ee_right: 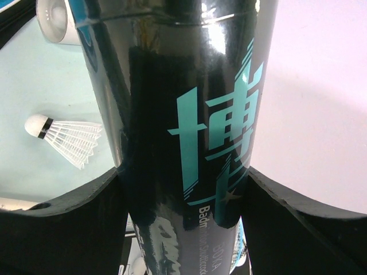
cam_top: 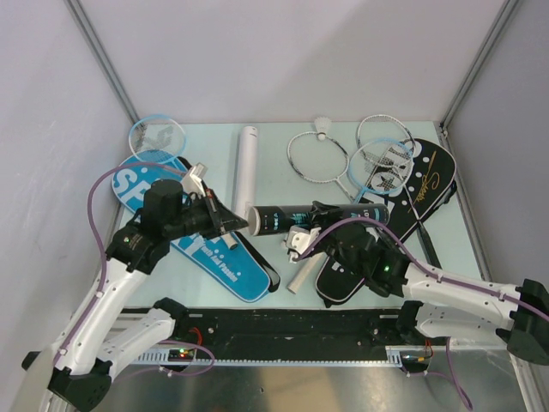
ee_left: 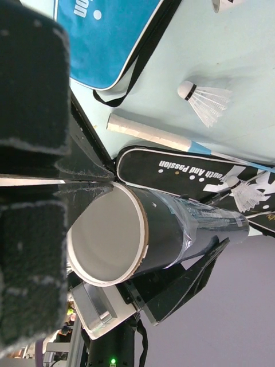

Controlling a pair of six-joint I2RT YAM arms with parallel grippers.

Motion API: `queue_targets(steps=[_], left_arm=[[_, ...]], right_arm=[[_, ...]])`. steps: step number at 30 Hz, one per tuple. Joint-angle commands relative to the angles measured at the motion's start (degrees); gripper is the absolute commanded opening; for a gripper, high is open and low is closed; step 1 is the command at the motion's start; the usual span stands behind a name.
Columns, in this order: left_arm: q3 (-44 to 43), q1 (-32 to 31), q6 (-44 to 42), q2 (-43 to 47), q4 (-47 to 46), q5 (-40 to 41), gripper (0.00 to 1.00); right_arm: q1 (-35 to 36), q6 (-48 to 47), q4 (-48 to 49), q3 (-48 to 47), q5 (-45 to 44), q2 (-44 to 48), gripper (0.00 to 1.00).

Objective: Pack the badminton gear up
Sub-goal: Close the lid on the shuttle tube.

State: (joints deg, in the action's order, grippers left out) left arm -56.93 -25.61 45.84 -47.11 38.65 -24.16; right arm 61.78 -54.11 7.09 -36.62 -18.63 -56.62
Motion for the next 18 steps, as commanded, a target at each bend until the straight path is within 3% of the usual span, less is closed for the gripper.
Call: queue_targets(steps=[1,12,18], left_arm=[[0.18,-0.27,-2.43,-0.47,0.22,2.42,0.0],[-0.24,-0.5,-3.49,-1.36,2.07,5.71,0.09],[-0.49,-0.65,-3.84,-1.43,3.08,6.5,0.2]], right_arm=[[0.53,-0.04,4.47,-4.45,0.94,-0.22,0.2],[0.77,1.1,3.4,-4.51,1.08,-1.08,0.2],[1.05,1.34,2.99,-4.51,1.11,-1.57,0.2]])
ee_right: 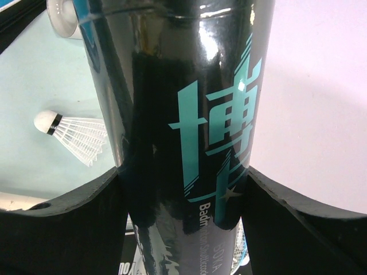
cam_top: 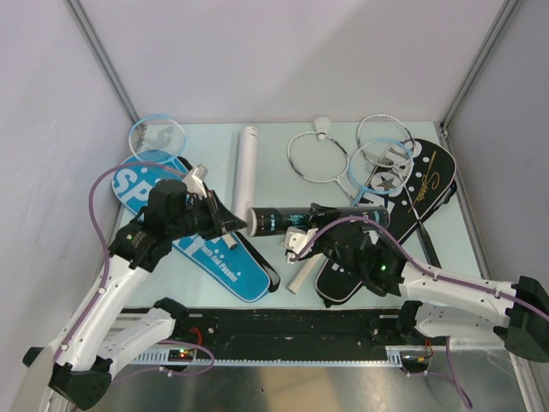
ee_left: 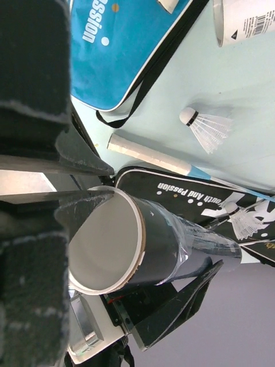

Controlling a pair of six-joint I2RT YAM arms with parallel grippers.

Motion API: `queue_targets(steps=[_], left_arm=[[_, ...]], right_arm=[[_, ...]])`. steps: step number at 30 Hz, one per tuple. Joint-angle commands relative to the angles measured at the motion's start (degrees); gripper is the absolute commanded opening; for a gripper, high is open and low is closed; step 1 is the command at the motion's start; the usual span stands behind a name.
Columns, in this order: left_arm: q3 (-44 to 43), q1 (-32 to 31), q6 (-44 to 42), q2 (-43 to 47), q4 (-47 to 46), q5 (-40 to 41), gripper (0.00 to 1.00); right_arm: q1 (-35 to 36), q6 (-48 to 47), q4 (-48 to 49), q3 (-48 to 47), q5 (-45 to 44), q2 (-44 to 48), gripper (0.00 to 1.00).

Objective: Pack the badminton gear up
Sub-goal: Close the lid on the shuttle tube.

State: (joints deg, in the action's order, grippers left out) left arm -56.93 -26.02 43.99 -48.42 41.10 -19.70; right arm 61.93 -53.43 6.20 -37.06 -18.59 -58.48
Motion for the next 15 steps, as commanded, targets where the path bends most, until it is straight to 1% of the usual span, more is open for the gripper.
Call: queue_targets(steps=[1,8,15], left_arm=[[-0.61,-0.25,-2.07,-0.19,0.77,2.13,0.21],[-1.64,-0.9,-2.18,-0.97,1.12,1.99,0.29],[-2.45,-2.08,-1.61,-1.3,1.19,1.79,0.3]], right_arm=[[0.99,0.68,3.86,-4.07,1.08,0.21,0.2],[1.63,0.93,3.85,-4.07,0.85,-0.69,0.21],[2.2,1.12,3.06,-5.25,0.31,-2.75,0.21]])
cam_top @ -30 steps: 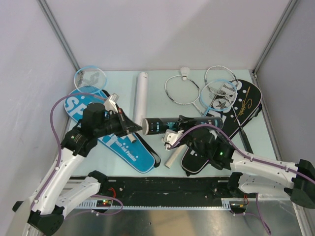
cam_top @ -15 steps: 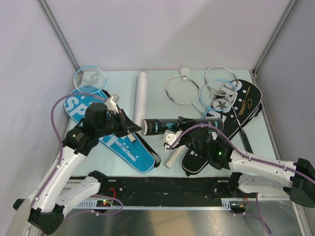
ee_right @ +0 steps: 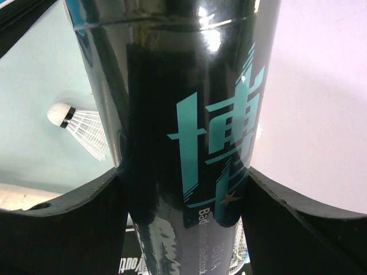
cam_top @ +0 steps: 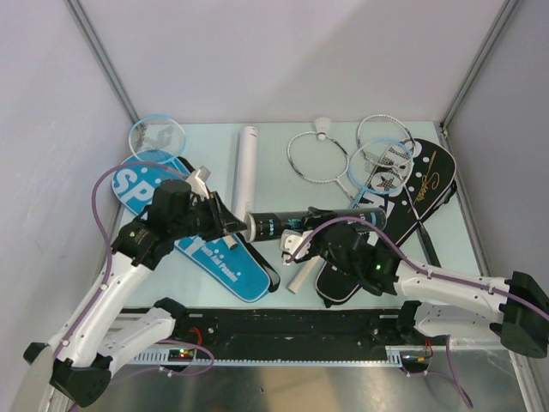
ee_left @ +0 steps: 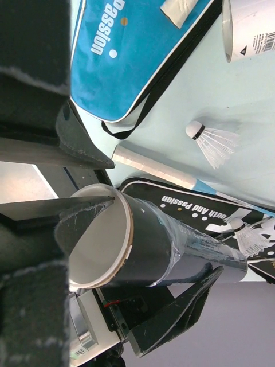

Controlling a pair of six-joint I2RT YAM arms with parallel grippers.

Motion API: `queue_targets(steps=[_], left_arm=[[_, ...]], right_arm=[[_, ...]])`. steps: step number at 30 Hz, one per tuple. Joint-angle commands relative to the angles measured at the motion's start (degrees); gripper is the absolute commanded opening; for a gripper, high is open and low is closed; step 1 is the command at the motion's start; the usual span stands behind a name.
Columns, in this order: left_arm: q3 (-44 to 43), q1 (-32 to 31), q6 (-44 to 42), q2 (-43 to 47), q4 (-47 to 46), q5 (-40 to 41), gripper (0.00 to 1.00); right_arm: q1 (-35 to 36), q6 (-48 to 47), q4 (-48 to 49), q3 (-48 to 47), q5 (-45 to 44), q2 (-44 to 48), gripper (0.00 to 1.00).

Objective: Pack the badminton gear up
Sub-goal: Close the lid on the shuttle tube.

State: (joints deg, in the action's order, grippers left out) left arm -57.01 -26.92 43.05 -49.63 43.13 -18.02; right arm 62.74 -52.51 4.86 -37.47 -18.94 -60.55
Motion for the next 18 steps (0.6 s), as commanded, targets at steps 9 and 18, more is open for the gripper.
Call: queue_targets(steps=[9,18], left_arm=[[-2.68,-2.47,-0.19,-1.02,-0.9,0.66,0.31],[-2.19,-3.89,0.5,-1.68,-0.94,2.15,0.31]], right_arm=[[2.62,0.5,4.8,-7.1,0.46,-3.54,0.21],[3.99,0.43,4.67,-10.15,-0.35,-7.39,0.2]])
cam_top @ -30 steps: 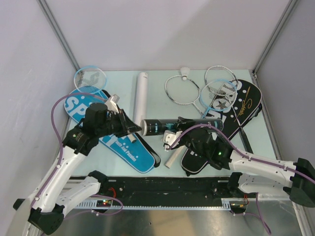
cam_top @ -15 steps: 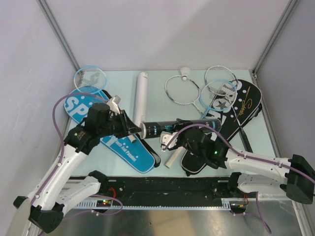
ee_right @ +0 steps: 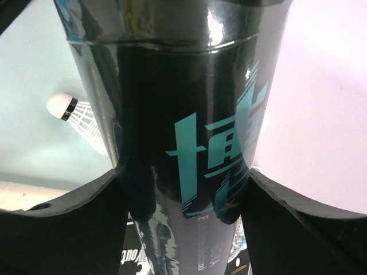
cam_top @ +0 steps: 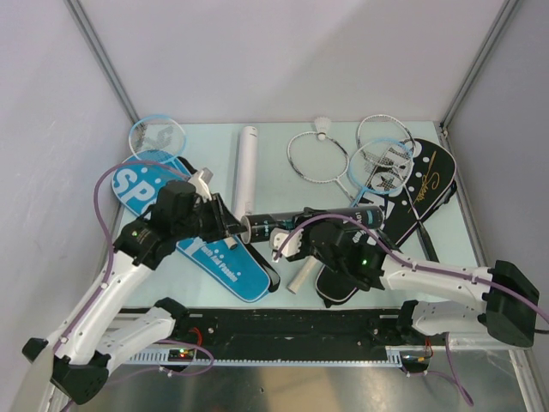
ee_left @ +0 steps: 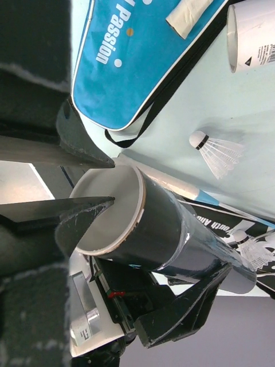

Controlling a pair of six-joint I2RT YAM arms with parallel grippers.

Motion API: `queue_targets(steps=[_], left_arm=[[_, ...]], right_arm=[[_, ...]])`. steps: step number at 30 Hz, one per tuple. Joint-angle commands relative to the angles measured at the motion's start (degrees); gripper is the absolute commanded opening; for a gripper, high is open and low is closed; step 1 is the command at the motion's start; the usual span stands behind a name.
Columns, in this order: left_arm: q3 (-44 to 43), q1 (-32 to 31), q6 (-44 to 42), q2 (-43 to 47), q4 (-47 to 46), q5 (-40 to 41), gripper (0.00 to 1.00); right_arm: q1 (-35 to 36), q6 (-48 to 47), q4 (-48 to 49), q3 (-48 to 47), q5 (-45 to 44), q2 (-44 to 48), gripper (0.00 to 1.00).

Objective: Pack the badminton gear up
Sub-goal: Close the lid on the shuttle tube.

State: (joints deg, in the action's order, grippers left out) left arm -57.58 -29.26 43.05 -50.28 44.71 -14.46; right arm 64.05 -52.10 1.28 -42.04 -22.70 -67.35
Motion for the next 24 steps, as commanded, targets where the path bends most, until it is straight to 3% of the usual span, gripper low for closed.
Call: queue_targets(steps=[1,18,24], left_arm=[[-1.59,-1.58,0.44,-1.12,-2.52,-1.3,0.31],[-2.67,-1.98,0.05,-0.84,-3.72,2.15,0.32],[-6.35,-1.97,0.38,2.41,-4.47,-0.81,0.41]], right_arm=[[2.89,-0.09,8.24,-5.85,3.43,-0.85,0.2],[5.45,-0.14,11.09,-8.07,1.8,-2.56,0.19],[5.82,1.42,9.81,-9.05,0.12,-2.72,0.19]])
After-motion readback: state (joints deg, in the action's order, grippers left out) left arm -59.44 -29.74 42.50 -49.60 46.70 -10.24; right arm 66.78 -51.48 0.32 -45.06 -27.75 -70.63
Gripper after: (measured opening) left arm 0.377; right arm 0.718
